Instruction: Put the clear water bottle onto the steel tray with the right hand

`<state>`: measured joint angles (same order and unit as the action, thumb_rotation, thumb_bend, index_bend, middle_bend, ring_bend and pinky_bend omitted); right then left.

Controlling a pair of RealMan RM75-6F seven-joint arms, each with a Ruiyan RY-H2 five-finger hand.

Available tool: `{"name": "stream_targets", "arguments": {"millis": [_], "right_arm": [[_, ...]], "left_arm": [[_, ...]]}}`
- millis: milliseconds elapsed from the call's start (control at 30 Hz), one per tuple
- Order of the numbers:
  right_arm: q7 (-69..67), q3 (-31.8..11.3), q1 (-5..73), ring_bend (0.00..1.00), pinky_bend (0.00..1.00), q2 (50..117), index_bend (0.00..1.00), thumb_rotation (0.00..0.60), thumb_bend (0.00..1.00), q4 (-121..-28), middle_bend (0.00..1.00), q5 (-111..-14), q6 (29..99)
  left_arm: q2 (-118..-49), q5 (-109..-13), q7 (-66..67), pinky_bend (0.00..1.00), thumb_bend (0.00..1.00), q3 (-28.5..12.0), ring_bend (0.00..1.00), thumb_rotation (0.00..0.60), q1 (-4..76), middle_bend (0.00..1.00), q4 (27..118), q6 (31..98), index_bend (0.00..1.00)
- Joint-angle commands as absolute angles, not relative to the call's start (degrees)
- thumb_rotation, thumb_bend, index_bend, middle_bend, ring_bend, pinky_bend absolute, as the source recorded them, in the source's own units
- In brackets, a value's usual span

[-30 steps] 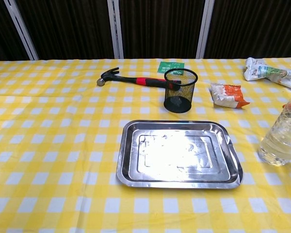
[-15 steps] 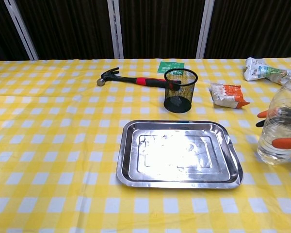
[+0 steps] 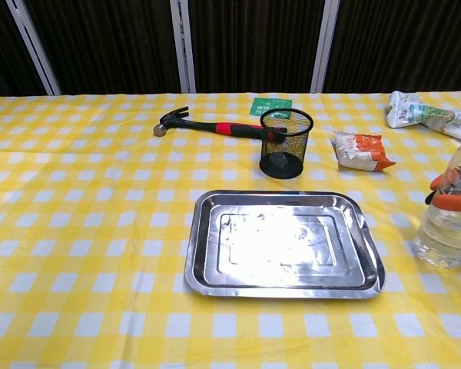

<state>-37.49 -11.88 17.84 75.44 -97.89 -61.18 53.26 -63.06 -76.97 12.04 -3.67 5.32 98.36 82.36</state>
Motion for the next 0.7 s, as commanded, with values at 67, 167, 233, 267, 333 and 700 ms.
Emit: {"name": "stream_targets", "arguments": {"millis": [67, 167, 233, 267, 333, 700], "right_arm": [[-36.19, -12.51, 16.68, 0.29, 0.00, 72.36, 0.77, 0.600, 0.49, -103.51, 0.62, -64.82, 56.14], [-34.29, -12.74, 16.26, 0.29, 0.00, 70.40, 0.77, 0.600, 0.49, -108.02, 0.61, -66.33, 57.87], [-33.24, -12.90, 16.29, 0.29, 0.00, 69.62, 0.77, 0.600, 0.50, -110.26, 0.61, -66.60, 58.33], [-32.94, -13.19, 16.39, 0.29, 0.00, 69.29, 0.77, 0.600, 0.50, -111.85, 0.61, -66.71, 58.56], [-31.44, -13.55, 16.65, 0.29, 0.00, 68.86, 0.77, 0.600, 0.50, -114.45, 0.61, -66.39, 59.11], [-18.37, -11.93, 21.27, 0.29, 0.00, 79.74, 0.77, 0.600, 0.50, -116.26, 0.61, -61.92, 60.06]], "left_arm": [[-63.04, -77.05, 12.03, 0.00, 0.19, -3.62, 0.00, 0.600, 5.28, 0.00, 98.45, 82.41, 0.06], [-62.93, -77.25, 11.71, 0.00, 0.19, -3.56, 0.00, 0.600, 5.24, 0.00, 98.52, 82.46, 0.06], [-62.88, -77.25, 11.62, 0.00, 0.19, -3.55, 0.00, 0.600, 5.24, 0.00, 98.51, 82.42, 0.06], [-62.86, -77.26, 11.57, 0.00, 0.19, -3.55, 0.00, 0.600, 5.24, 0.00, 98.51, 82.42, 0.06], [-62.78, -77.28, 11.34, 0.00, 0.19, -3.54, 0.00, 0.600, 5.21, 0.00, 98.53, 82.41, 0.06], [-61.98, -77.91, 8.61, 0.00, 0.19, -3.94, 0.00, 0.600, 4.86, 0.00, 98.14, 83.32, 0.06]]}}
